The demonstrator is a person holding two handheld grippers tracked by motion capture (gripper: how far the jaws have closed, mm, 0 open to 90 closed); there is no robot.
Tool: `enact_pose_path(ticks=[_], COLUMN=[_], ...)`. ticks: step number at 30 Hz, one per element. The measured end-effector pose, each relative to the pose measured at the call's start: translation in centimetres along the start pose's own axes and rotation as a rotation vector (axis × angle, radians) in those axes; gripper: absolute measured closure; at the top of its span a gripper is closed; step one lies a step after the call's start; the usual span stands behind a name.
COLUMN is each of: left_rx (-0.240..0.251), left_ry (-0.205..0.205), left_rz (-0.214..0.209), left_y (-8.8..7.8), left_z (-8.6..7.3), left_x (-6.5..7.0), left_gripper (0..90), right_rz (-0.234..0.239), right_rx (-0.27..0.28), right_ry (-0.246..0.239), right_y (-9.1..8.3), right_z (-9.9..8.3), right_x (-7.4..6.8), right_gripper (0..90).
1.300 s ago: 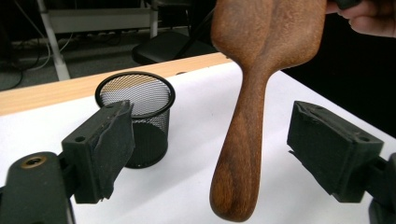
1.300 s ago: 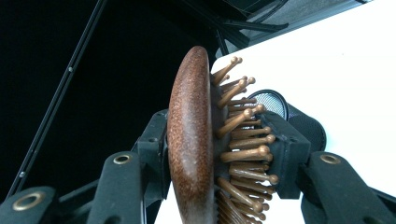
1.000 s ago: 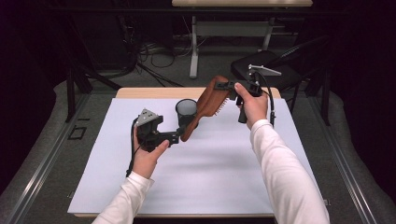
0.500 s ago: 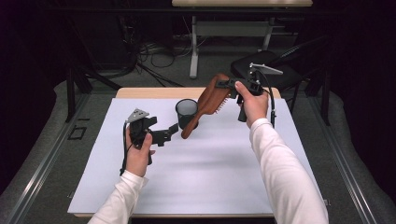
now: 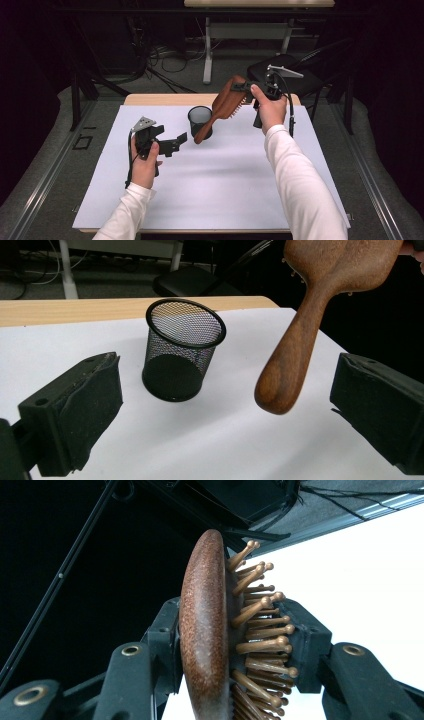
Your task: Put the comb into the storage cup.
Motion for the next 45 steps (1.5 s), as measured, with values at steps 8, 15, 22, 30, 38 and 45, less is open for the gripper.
enact_pose_path(ticks=[8, 15, 22, 30, 38, 45], left_rx=[-0.001, -0.003, -0.004, -0.005, -0.006, -0.011], left_ry=[-0.001, -0.001, -0.003, -0.011, -0.011, -0.008], left_rz=[0.000, -0.001, -0.001, -0.002, -0.005, -0.005], left_y=[0.0, 0.0, 0.0, 0.0, 0.1, 0.2], left_z=[0.0, -0.1, -0.1, -0.2, -0.2, -0.3], left_x=[-0.1, 0.0, -0.1, -0.2, -0.2, -0.1], left_gripper=[0.4, 0.4, 0.4, 0.4, 0.4, 0.4], right_rz=[0.011, 0.006, -0.028, -0.059, -0.093, -0.121], right_rx=[0.007, 0.027, 0.053, 0.101, 0.146, 0.190], right_ry=[-0.001, 0.011, 0.007, -0.009, -0.041, -0.056], right_y=[0.2, 0.5, 1.1, 1.5, 1.4, 1.0], right_z=[0.1, 0.3, 0.3, 0.6, 1.4, 2.5], right_x=[0.0, 0.4, 0.5, 0.3, -0.2, -0.8], right_gripper=[49.3, 49.4, 49.5, 49.5, 49.7, 50.0])
Point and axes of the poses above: each handheld gripper's, and its own axes: y roughly forward along the jaws, z roughly out of its top, x roughly to its right, the point moved 4 cm from there along y, roughly forward along the jaws, and after that the axes turned 13 degrees about -y, right-handed, at the moved point
